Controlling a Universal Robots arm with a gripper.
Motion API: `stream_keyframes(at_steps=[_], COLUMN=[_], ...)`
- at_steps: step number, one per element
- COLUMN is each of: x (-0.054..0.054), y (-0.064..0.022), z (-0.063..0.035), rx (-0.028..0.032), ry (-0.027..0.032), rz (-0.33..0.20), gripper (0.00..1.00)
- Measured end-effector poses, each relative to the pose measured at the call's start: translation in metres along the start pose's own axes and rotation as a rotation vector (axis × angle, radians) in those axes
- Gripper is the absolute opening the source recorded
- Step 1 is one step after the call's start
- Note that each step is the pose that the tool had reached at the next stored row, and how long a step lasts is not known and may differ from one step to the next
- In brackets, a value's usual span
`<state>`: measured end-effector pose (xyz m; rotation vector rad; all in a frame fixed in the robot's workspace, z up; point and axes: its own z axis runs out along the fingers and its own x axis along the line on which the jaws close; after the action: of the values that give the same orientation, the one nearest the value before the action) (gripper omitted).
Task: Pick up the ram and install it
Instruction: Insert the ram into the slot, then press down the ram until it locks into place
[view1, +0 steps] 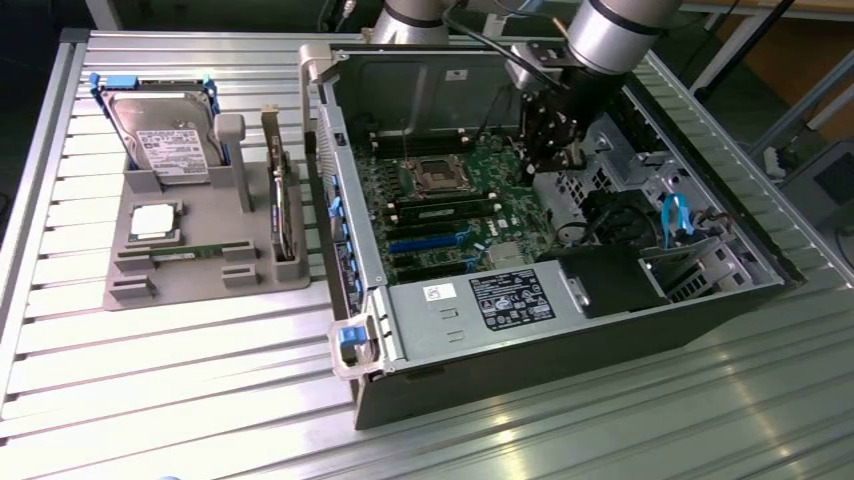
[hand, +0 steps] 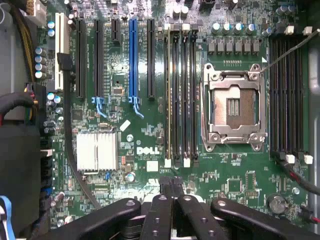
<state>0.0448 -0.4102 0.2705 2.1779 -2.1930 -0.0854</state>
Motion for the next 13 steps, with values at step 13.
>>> stream_keyframes(at_steps=[13], x=[0.0000], y=[0.0038], z=[-0.0015], rx=[-0.0008], ry=[0.0003], rz=[0.000], gripper=[0.09])
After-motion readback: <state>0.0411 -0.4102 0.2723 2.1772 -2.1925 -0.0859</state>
